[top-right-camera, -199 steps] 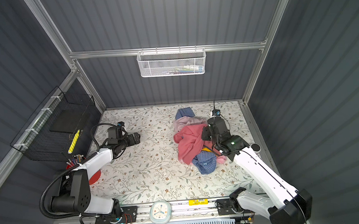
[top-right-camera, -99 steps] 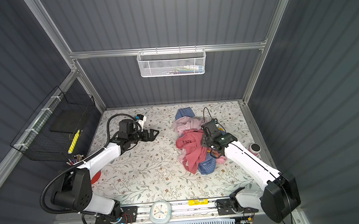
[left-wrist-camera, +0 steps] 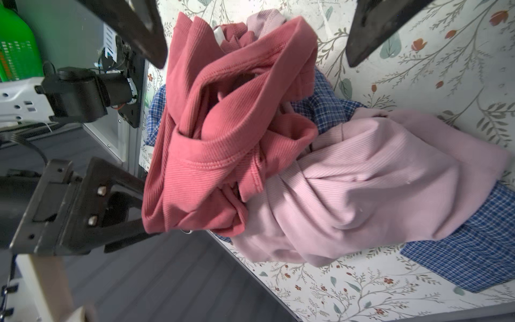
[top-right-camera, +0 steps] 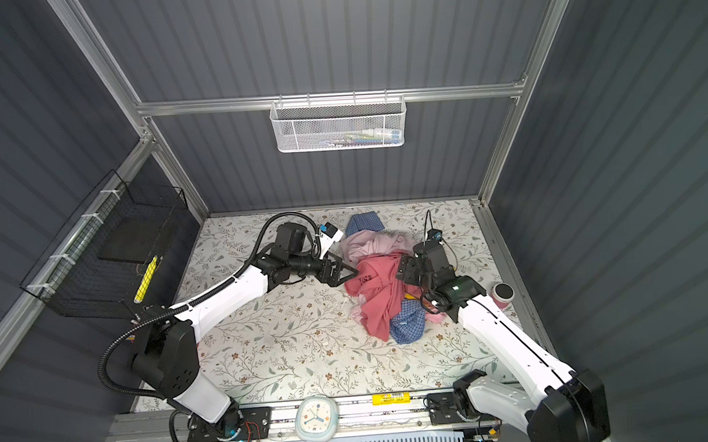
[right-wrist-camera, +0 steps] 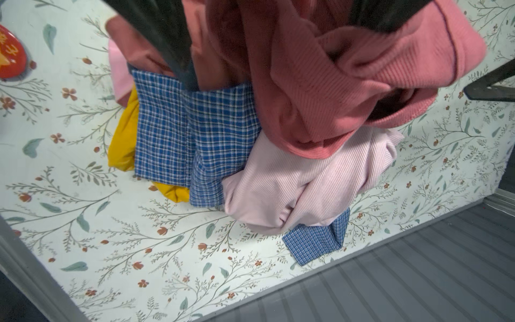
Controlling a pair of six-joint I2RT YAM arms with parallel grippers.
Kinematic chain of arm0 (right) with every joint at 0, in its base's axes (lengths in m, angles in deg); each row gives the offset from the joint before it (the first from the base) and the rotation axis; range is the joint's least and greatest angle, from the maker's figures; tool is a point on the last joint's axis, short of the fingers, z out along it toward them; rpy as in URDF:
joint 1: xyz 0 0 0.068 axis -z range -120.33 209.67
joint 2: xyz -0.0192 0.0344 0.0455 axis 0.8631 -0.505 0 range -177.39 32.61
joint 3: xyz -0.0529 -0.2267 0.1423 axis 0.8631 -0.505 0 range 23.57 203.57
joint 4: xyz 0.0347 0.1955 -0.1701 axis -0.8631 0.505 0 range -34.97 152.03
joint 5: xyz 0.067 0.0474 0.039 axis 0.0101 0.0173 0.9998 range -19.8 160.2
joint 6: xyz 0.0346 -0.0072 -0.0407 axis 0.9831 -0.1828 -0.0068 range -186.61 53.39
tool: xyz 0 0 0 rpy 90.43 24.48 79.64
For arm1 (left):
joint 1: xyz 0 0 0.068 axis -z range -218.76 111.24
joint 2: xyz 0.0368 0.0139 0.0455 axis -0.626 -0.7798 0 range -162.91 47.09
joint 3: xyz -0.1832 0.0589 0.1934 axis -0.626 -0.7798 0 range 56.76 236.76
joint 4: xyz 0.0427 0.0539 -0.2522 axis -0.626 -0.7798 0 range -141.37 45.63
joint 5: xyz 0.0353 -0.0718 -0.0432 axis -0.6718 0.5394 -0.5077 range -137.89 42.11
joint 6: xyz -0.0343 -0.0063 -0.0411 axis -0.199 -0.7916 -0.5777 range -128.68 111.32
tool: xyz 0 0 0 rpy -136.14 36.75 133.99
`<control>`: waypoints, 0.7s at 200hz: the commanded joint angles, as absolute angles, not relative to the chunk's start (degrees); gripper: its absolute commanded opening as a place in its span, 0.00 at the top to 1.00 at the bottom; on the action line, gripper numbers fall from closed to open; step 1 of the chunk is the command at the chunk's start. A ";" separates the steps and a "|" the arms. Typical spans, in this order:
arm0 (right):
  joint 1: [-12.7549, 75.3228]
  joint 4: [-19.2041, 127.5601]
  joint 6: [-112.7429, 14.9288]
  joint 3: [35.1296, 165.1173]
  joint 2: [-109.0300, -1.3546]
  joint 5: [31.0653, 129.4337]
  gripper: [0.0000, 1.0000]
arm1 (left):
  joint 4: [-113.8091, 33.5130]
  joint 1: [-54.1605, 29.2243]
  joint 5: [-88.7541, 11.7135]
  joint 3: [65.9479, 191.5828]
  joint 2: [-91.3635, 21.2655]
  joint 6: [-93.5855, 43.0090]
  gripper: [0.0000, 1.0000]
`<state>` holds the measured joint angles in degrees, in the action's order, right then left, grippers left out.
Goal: Pick out a specific cloth from the pile
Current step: 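Reach the left gripper to the dark pink shirt held by the right gripper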
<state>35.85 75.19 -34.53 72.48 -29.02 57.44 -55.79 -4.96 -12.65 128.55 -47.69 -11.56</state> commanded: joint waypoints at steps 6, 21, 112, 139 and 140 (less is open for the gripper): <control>36.28 69.01 -35.39 71.00 -27.06 59.45 0.14 | -61.05 -3.20 -10.63 133.04 -48.88 -8.18 0.01; 36.43 67.53 -35.71 70.04 -26.26 60.21 0.13 | -61.72 -2.23 -10.55 134.55 -49.23 -8.07 0.03; 40.96 64.52 -29.39 63.51 -18.99 60.11 0.12 | -70.01 1.28 -12.27 140.87 -52.91 -4.55 0.19; 43.53 62.38 -26.70 61.48 -18.09 63.51 0.12 | -73.10 2.55 -12.16 142.59 -53.68 -3.26 0.26; 43.64 62.35 -26.62 61.47 -18.09 63.64 0.12 | -73.19 2.64 -12.23 142.61 -53.70 -3.20 0.27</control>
<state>41.69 64.90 -29.72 63.21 -18.79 60.68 -69.06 1.62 -13.43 139.59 -52.96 -5.57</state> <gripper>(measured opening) 0.884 0.753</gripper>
